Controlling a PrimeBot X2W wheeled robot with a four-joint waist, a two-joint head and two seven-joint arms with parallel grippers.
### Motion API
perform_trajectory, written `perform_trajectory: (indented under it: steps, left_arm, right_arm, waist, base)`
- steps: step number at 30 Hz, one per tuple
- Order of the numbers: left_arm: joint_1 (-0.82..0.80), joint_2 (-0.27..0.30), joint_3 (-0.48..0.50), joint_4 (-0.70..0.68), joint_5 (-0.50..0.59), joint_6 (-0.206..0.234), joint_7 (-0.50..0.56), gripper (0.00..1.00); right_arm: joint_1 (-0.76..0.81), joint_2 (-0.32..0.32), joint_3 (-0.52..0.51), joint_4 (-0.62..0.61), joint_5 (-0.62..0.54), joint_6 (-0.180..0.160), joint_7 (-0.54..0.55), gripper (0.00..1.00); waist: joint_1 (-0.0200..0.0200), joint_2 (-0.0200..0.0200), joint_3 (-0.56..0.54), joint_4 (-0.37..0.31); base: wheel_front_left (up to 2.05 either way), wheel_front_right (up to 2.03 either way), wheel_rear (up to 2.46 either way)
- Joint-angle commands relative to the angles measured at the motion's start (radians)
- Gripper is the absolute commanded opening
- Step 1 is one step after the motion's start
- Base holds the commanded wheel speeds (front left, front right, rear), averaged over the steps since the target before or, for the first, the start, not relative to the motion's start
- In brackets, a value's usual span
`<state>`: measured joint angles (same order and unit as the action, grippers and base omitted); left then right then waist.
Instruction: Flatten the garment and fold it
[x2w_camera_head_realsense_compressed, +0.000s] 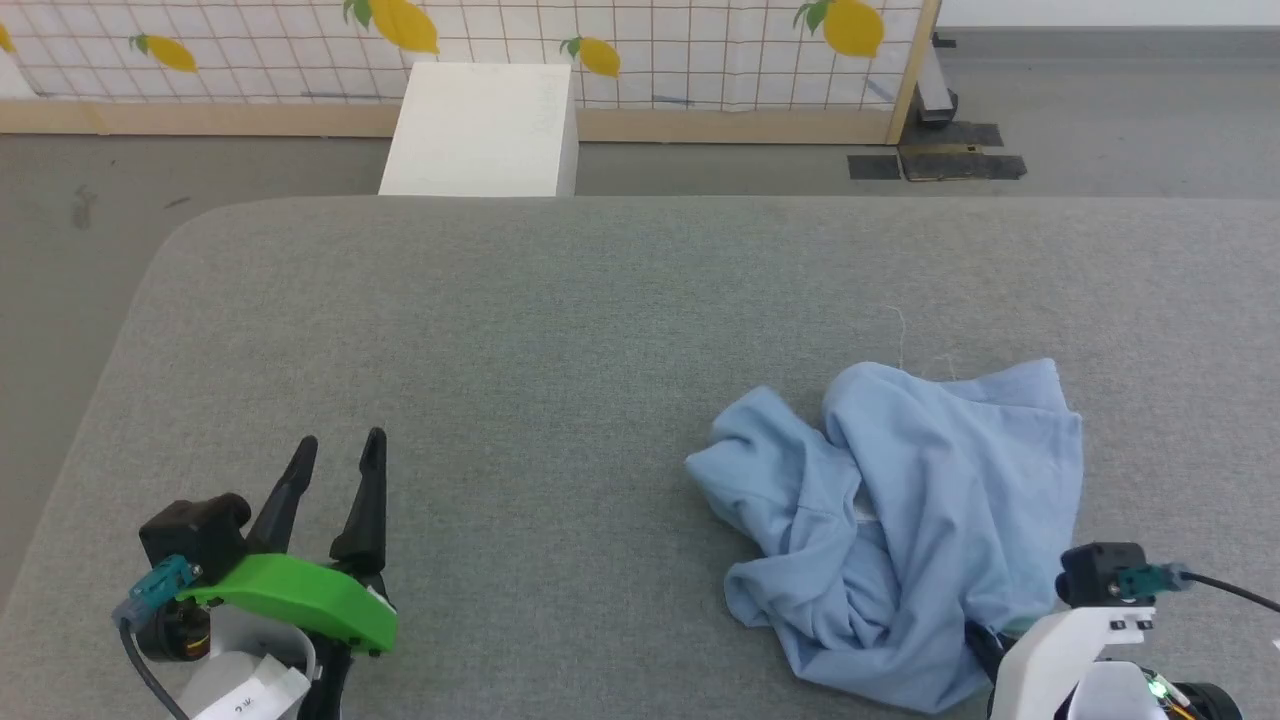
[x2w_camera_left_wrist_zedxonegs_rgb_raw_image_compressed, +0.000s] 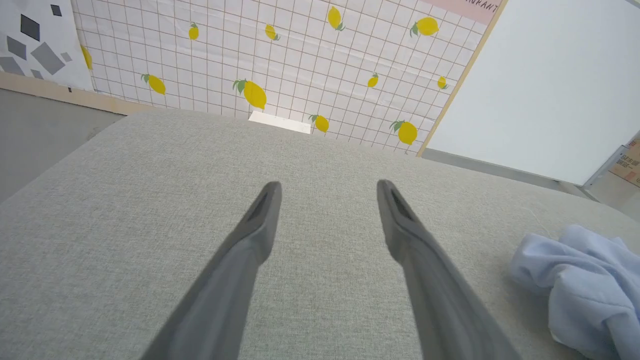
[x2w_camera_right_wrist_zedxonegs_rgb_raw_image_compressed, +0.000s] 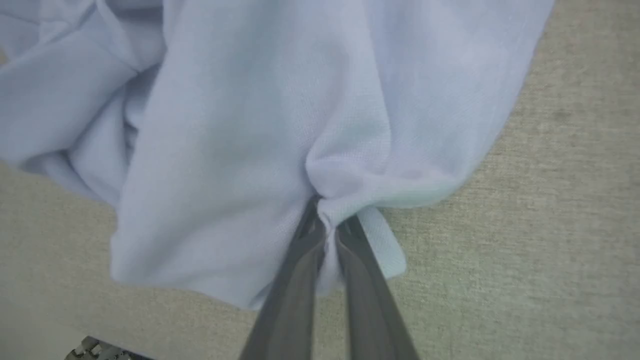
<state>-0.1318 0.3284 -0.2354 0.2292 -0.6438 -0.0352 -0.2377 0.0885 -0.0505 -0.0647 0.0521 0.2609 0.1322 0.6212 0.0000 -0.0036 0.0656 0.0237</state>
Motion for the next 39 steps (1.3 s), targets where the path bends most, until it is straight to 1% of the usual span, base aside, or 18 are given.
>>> perform_trajectory:
  steps: [1, 2, 4, 7, 11, 14, 17, 20, 22, 23, 24, 28, 29, 33, 36, 39]
  left_arm:
    - [0.016, 0.001, 0.0, -0.002, -0.001, 0.003, 0.005, 1.0]
    - [0.017, 0.001, -0.001, -0.003, -0.002, 0.004, 0.006, 1.0]
    - [0.021, 0.002, -0.002, -0.003, -0.004, 0.005, 0.008, 1.0]
    - [0.025, -0.001, -0.006, -0.005, -0.007, 0.007, 0.011, 1.0]
    - [0.029, -0.006, -0.009, -0.008, -0.012, 0.011, 0.012, 1.0]
    - [0.03, -0.017, -0.014, -0.009, -0.018, 0.013, 0.012, 1.0]
    - [0.01, -0.031, -0.038, -0.014, -0.02, 0.004, 0.034, 1.0]
    - [-0.054, -0.045, -0.086, -0.025, -0.016, -0.023, 0.085, 1.0]
    - [-0.118, -0.055, -0.129, -0.029, -0.01, -0.042, 0.14, 1.0]
    - [-0.159, -0.06, -0.159, -0.026, -0.008, -0.052, 0.183, 1.0]
    - [-0.276, -0.077, -0.242, 0.003, -0.012, -0.073, 0.327, 1.0]
    - [-0.423, -0.108, -0.326, 0.075, -0.044, -0.083, 0.553, 1.0]
    - [-0.457, -0.115, -0.351, 0.096, -0.053, -0.085, 0.626, 1.0]
    - [-0.55, -0.118, -0.439, 0.151, -0.055, -0.087, 0.865, 1.0]
    - [-0.589, -0.108, -0.487, 0.163, -0.063, -0.089, 0.997, 1.0]
    - [-0.603, -0.092, -0.512, 0.166, -0.061, -0.088, 1.067, 1.0]
  right_arm:
    - [-0.005, 0.0, -0.004, 0.006, 0.031, -0.002, -0.034, 0.41]
    - [-0.011, 0.0, -0.008, 0.009, 0.039, -0.002, -0.058, 1.0]
    - [-0.03, 0.0, -0.027, 0.01, 0.084, -0.002, -0.12, 1.0]
    - [-0.063, 0.0, -0.076, -0.014, 0.143, -0.002, -0.241, 1.0]
    - [-0.085, 0.0, -0.157, -0.041, 0.155, -0.002, -0.361, 1.0]
    - [-0.084, 0.0, -0.199, -0.041, 0.143, -0.002, -0.394, 1.0]
    - [-0.075, 0.0, -0.23, -0.042, 0.125, -0.002, -0.393, 1.0]
    - [-0.071, 0.0, -0.249, -0.05, 0.114, -0.002, -0.382, 1.0]
    - [-0.07, 0.0, -0.251, -0.056, 0.111, -0.002, -0.369, 1.0]
    - [-0.072, 0.0, -0.25, -0.06, 0.11, -0.002, -0.366, 1.0]
    - [-0.078, 0.0, -0.238, -0.064, 0.112, -0.002, -0.36, 1.0]
    - [-0.091, 0.0, -0.212, -0.055, 0.12, -0.002, -0.362, 1.0]
    - [-0.094, 0.0, -0.206, -0.049, 0.122, -0.002, -0.364, 1.0]
    - [-0.104, 0.0, -0.188, -0.025, 0.127, -0.002, -0.389, 1.0]
    - [-0.108, 0.0, -0.177, 0.001, 0.134, -0.002, -0.413, 1.0]
    - [-0.11, 0.0, -0.17, 0.023, 0.139, -0.002, -0.436, 1.0]
  waist:
    - [0.0, 0.0036, -0.003, -0.005]
    - [0.0, 0.0036, -0.004, -0.006]
    - [0.0, 0.0036, -0.009, -0.009]
    - [0.0, 0.0036, -0.016, -0.009]
    - [0.0, 0.0036, -0.026, -0.008]
    - [0.0, 0.0036, -0.035, -0.009]
    - [0.0, 0.0036, -0.041, -0.01]
    - [0.0, 0.0036, -0.039, -0.012]
    - [0.0, 0.0036, -0.034, -0.016]
    - [0.0, 0.0036, -0.028, -0.02]
    - [0.0, 0.0036, -0.009, -0.037]
    - [0.0, 0.0036, 0.029, -0.073]
    - [0.0, 0.0036, 0.042, -0.085]
    - [0.0, 0.0036, 0.088, -0.127]
    - [0.0, 0.0036, 0.12, -0.157]
    - [0.0, 0.0036, 0.142, -0.176]
  base:
    - [0.0, 0.0, 0.0]
    - [0.0, 0.0, 0.0]
    - [0.0, 0.0, 0.0]
    - [0.0, 0.0, 0.0]
    - [0.0, 0.0, 0.0]
    - [0.0, 0.0, 0.0]
    - [0.0, 0.0, 0.0]
    - [0.0, 0.0, 0.0]
    - [0.0, 0.0, 0.0]
    - [0.0, 0.0, 0.0]
    - [0.0, 0.0, 0.0]
    - [0.0, 0.0, 0.0]
    - [0.0, 0.0, 0.0]
    - [0.0, 0.0, 0.0]
    - [0.0, 0.0, 0.0]
    - [0.0, 0.0, 0.0]
